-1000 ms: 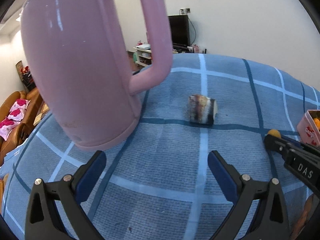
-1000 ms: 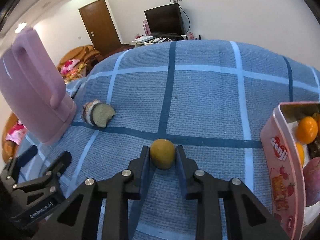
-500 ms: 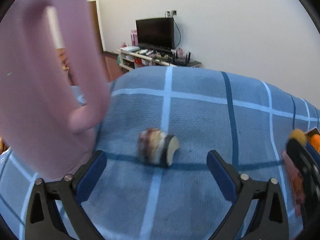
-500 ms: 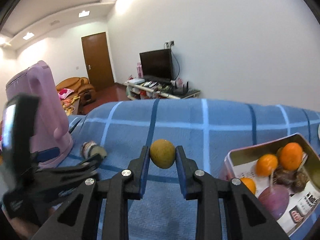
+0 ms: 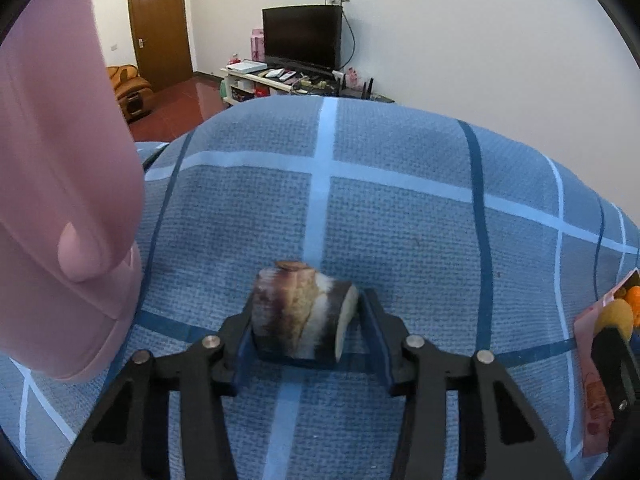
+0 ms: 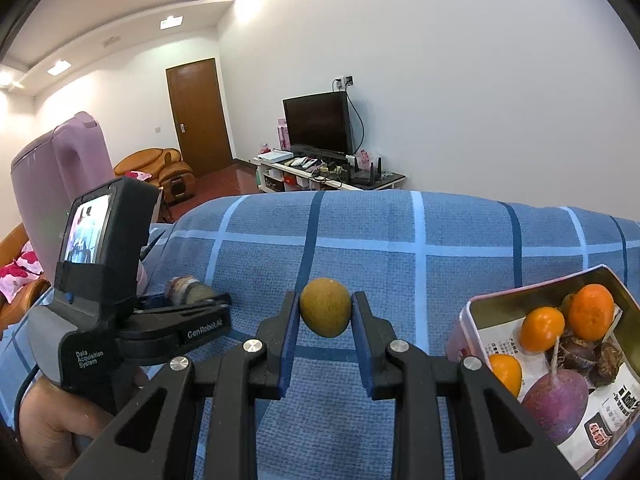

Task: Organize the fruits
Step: 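Lift the lime and taro piece and carry both toward the pink tin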

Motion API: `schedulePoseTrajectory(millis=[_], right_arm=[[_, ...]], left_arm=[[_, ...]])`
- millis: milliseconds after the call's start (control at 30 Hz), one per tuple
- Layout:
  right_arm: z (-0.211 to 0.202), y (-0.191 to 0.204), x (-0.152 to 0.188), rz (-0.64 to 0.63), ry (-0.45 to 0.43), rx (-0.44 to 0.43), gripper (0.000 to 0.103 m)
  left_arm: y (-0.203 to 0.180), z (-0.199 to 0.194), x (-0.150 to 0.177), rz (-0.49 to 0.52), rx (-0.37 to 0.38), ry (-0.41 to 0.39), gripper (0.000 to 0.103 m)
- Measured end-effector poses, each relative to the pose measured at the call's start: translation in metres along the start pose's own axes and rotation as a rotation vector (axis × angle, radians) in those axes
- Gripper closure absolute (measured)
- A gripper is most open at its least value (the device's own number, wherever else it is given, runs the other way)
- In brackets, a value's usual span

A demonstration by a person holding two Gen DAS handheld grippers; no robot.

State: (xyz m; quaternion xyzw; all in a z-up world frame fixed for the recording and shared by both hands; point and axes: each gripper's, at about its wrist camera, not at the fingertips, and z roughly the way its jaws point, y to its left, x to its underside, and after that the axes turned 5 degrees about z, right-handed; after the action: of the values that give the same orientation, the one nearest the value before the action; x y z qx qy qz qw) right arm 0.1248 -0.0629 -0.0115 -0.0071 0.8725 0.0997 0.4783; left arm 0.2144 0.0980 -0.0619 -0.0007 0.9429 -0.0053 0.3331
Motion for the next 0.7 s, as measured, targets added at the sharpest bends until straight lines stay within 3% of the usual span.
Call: schedulePoseTrajectory(millis=[133,400,700], right_arm=[[-0.001,0.003,0.000,-0.006,-0.005,0.000,0.075],[-0.005,0.010,0.004,-0.025,-0.024,-0.002,0.075],[-0.015,0.020,0.009,-0.061,-0.048,-0.002,0.075]], left_arm=[[0.002,-0.016,0.007,-0.003,-0.021,-0.047,0.054],[-0.007,-0.064,0.032,0.041,-0.133,-0.207,0.054],[0.009,-0.091,0.057,-0.009,-0.125,-0.235,0.054]])
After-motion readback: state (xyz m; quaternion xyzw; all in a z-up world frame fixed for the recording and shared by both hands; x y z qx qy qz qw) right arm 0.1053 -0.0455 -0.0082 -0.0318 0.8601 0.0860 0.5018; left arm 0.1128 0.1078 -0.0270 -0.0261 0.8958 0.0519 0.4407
